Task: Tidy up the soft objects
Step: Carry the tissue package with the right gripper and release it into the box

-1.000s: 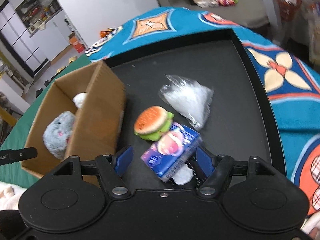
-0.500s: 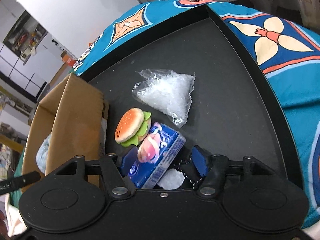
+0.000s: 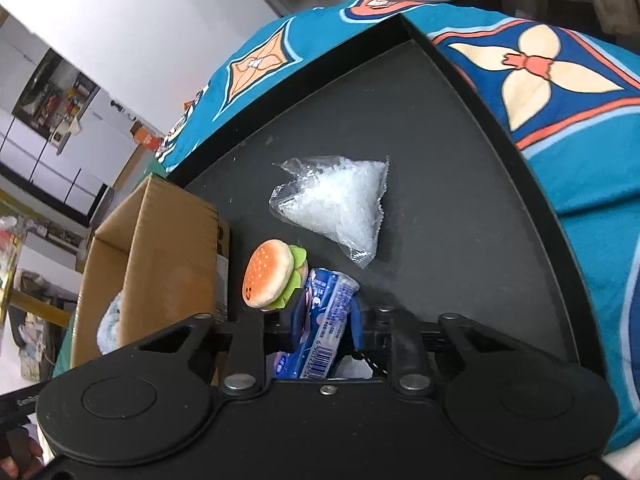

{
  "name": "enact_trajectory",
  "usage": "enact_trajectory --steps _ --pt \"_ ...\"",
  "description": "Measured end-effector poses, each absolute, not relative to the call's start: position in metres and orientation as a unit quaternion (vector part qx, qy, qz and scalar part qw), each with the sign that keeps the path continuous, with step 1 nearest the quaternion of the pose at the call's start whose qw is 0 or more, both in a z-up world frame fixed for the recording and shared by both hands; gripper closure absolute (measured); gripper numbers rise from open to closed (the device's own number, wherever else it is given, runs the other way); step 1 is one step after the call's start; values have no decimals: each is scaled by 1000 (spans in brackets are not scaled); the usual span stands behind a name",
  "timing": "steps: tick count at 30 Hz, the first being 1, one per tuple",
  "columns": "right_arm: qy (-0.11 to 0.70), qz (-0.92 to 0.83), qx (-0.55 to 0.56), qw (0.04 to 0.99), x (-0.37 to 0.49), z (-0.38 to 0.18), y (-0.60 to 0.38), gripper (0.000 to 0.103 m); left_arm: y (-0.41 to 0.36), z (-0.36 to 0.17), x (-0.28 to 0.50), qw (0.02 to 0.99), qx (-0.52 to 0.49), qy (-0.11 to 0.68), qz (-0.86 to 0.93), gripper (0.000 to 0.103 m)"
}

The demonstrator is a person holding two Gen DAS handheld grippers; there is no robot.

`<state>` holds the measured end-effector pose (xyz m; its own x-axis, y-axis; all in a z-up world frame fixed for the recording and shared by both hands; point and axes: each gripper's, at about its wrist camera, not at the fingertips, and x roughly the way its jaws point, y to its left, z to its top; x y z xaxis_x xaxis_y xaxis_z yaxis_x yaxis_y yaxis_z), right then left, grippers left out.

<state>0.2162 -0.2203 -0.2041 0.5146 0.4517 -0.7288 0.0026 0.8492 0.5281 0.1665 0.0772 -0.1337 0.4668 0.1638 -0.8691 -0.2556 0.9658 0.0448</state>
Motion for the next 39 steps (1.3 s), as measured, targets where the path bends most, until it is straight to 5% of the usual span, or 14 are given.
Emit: enact_trajectory --steps 39 --pt "378 191 193 885 205 -109 -174 83 98 -117 149 873 -88 470 101 51"
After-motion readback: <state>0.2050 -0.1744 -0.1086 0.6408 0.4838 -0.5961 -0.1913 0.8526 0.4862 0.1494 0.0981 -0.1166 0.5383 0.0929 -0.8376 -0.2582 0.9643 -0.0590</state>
